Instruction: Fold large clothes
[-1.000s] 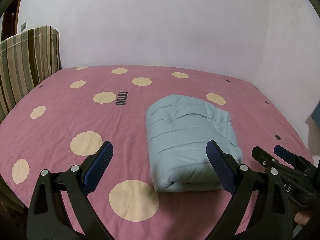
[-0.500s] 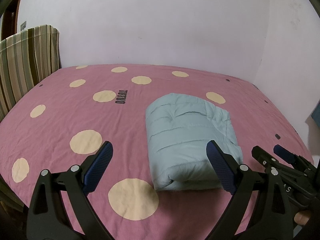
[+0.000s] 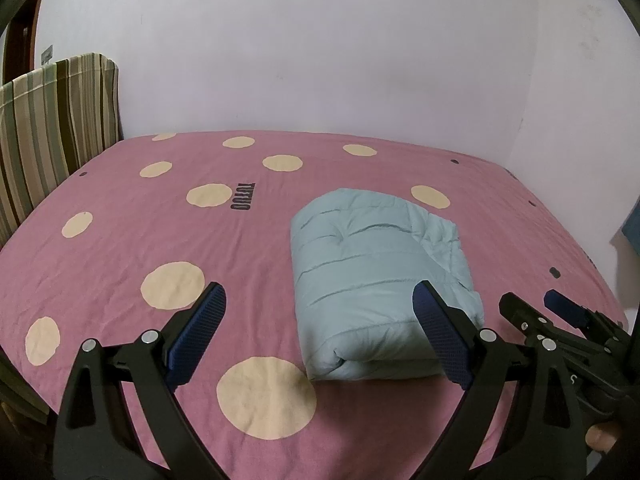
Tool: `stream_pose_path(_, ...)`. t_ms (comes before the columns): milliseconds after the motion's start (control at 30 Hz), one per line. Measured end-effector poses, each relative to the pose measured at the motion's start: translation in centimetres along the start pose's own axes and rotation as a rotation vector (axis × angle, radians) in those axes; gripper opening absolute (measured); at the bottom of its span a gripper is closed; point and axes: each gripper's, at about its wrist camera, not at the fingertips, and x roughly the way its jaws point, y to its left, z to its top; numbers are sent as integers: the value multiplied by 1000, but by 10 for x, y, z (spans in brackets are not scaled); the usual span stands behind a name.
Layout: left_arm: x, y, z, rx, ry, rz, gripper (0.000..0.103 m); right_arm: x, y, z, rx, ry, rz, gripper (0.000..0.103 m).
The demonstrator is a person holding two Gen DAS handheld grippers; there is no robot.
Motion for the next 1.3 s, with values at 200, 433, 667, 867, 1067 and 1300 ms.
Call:
stream_pose_path(200,0,-2,0,4,0,10,94,0,0,0,0,0,0,77)
stream_pose_path(433,-1,-5,0,36,9,35,94,0,0,0,1,0,-1,77)
stream_pose_path(667,-5,-8,0,66,-14,37,100,1,0,1,1,1,-1,77)
stream_pose_path(867,-4,-6,-1,50,-15,11,101,2,-1,0,-1,1,-1,77)
stream_pose_path(1067,2,-6,-4,22,-3,59,101,2,2,-4,2,8,-3,77)
stream_pose_path(1300,15,-1,-7,12,37,58,101,8,1,-5,4,18,-3,77)
